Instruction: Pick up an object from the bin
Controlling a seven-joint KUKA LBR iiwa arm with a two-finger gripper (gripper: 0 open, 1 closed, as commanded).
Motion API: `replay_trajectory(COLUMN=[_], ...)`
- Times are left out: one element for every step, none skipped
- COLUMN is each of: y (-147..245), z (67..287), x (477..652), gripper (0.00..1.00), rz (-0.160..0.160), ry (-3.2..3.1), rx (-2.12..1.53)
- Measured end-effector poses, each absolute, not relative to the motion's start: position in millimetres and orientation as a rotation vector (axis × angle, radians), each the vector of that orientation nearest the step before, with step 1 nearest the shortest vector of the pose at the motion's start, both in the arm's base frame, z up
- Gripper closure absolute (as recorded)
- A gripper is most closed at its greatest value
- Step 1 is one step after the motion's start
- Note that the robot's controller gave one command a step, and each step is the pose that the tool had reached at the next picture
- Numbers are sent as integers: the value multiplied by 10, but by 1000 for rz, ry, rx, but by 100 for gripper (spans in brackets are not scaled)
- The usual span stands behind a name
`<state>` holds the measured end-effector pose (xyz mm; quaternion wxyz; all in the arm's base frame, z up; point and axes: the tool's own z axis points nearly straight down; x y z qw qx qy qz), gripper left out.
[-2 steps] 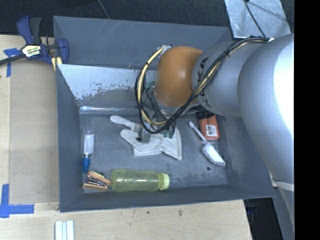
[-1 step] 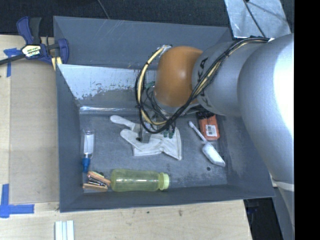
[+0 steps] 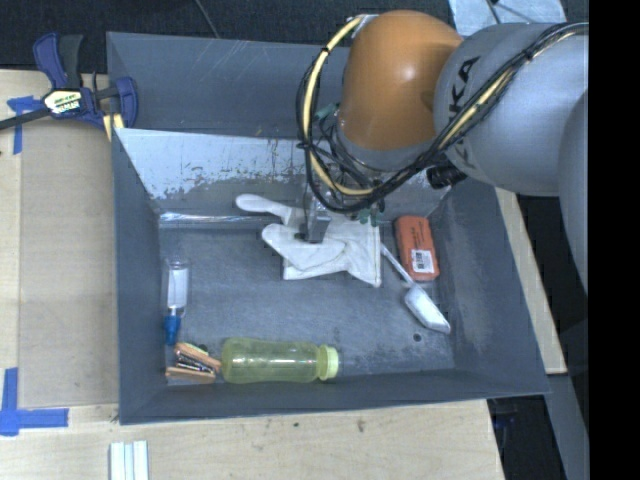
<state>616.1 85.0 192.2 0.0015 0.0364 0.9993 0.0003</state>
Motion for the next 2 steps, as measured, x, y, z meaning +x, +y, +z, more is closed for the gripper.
replay_trajectory(y=[850,852], z=[1921,2262], x=[6160,6188], gripper=[100,100], rz=[1,0], ry=[3137,3141], rx=[114,133])
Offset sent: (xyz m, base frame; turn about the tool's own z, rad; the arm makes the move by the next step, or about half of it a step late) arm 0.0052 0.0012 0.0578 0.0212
